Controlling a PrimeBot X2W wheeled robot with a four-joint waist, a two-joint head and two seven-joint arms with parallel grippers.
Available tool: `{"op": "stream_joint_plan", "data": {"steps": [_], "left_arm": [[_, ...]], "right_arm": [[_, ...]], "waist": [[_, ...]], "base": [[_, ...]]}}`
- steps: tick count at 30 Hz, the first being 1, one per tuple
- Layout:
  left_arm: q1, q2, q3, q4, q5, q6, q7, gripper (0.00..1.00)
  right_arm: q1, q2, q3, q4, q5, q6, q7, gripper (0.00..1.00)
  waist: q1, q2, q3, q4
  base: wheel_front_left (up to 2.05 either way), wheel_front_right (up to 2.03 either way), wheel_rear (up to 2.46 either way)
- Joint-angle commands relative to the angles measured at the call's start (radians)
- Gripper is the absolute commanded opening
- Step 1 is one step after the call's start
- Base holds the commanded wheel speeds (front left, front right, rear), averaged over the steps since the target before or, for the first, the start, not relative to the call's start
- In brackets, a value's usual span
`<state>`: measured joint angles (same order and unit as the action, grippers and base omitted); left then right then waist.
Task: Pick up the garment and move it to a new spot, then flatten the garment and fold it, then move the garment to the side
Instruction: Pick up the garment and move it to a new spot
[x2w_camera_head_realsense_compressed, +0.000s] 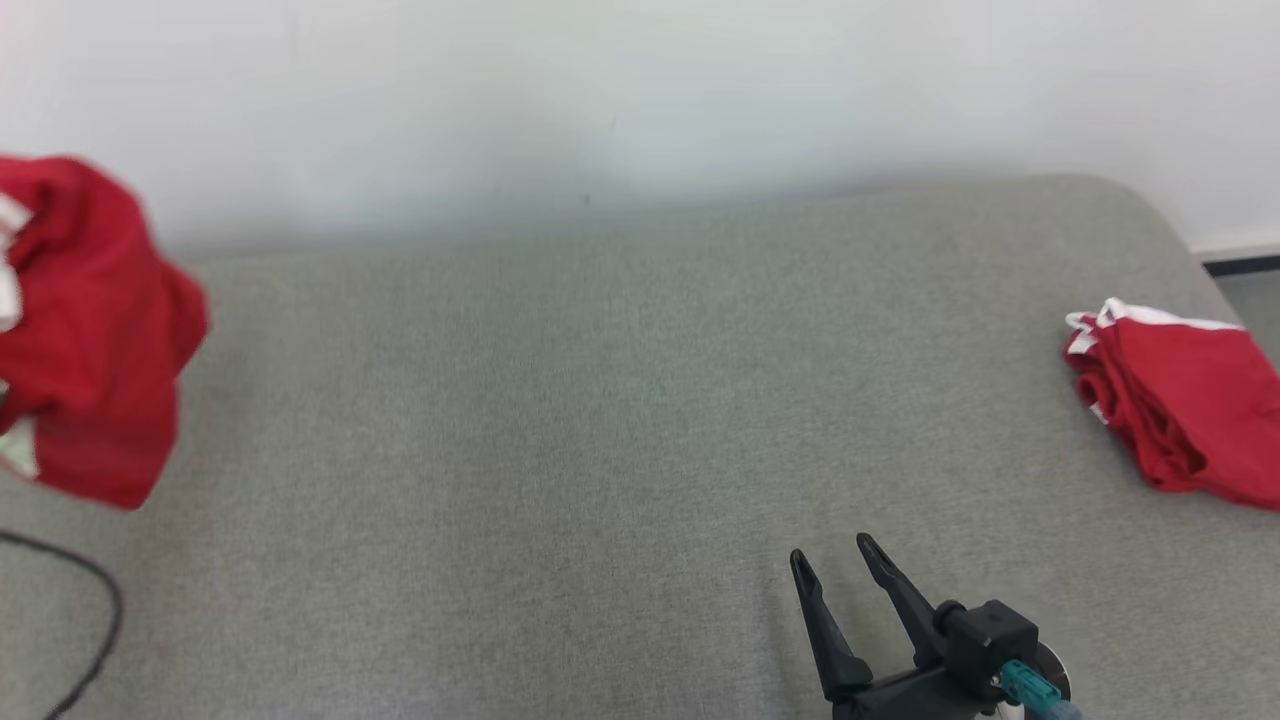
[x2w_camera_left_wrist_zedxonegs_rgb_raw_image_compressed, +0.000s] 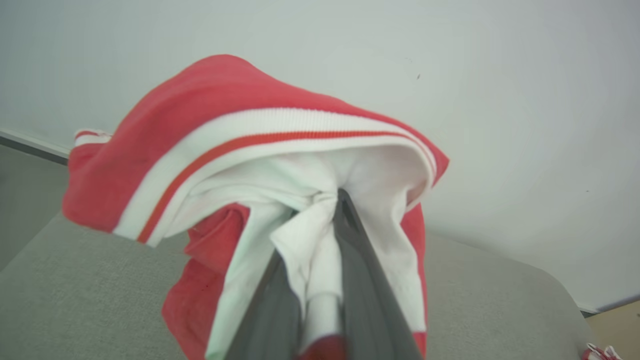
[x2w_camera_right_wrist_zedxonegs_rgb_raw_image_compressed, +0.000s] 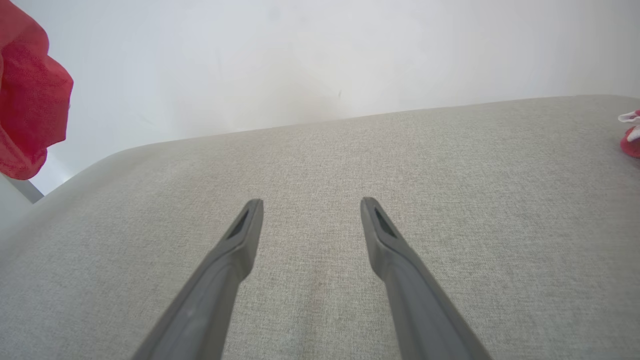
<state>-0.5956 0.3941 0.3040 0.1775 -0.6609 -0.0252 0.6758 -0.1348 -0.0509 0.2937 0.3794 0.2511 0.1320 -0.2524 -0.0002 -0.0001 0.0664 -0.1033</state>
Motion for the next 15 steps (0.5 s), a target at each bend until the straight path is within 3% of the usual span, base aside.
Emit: {"op": "stream_joint_plan", "data": {"steps": [1, 9, 15], "left_arm": [[-0.017, -0.015, -0.015, -0.025, -0.002, -0.002, 0.006, 0.00], [-0.045, -0.164, -0.173, -0.166, -0.008, 0.005, 0.039, 0.00], [0.021, -0.252, -0.312, -0.150, 0.070, -0.006, -0.009, 0.00]], "right_arm": [[0.017, 0.001, -0.002, 0.001, 0.004, -0.002, -0.005, 1.00], [0.031, 0.001, 0.002, -0.014, 0.010, -0.002, -0.001, 1.00], [0.033, 0.001, 0.004, -0.024, 0.007, -0.002, 0.006, 1.00]], "waist": [[0.0002, 0.0001, -0.065, -0.027], [0.0002, 0.0001, -0.081, -0.122], [0.0002, 0.0001, -0.065, -0.213]], "base": [[0.00, 0.00, 0.00], [0.00, 0.00, 0.00], [0.00, 0.00, 0.00]]}}
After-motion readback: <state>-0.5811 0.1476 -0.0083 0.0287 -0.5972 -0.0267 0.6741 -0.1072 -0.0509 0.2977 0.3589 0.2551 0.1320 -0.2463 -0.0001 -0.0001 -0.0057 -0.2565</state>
